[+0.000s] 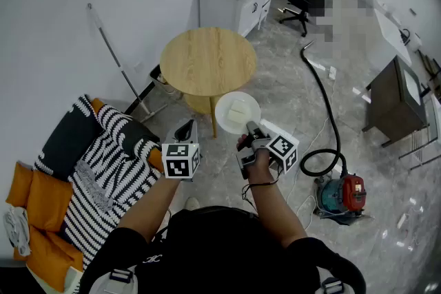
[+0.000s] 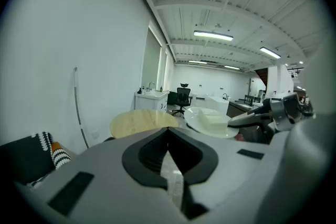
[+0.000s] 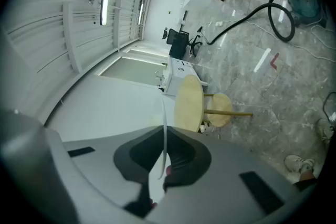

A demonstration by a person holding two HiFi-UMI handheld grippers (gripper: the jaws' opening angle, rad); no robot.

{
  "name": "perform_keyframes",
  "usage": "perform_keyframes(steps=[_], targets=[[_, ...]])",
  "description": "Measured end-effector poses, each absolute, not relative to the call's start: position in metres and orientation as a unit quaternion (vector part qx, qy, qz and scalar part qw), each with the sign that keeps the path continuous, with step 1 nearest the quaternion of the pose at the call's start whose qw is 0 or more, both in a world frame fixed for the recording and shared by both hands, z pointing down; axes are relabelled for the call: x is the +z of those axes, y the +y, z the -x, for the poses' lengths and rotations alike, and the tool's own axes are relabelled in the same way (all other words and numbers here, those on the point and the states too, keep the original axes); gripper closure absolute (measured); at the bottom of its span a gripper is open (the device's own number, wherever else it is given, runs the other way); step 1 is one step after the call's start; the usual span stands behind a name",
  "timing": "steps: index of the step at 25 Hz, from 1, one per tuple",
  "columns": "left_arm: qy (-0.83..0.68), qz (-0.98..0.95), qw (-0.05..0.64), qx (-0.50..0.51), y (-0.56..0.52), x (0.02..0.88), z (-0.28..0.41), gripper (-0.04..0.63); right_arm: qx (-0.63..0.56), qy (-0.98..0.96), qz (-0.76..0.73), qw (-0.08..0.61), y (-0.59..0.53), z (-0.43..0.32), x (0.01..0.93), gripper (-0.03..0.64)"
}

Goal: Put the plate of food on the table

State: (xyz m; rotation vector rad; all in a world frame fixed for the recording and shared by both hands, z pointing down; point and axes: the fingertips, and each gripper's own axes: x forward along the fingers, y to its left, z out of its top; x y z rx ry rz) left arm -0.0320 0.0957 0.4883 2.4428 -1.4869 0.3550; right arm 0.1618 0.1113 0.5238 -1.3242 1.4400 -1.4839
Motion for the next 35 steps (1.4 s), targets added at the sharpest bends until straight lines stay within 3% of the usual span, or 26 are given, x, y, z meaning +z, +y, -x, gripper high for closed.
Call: perform_keyframes(steps=[35], targets=[[-0.524,-0.835,0.131,0.109,0.097,0.479,0.048,0.588,-0.574,0.568,0.503,0.306,0.111,-0.144,0.521,0.598]])
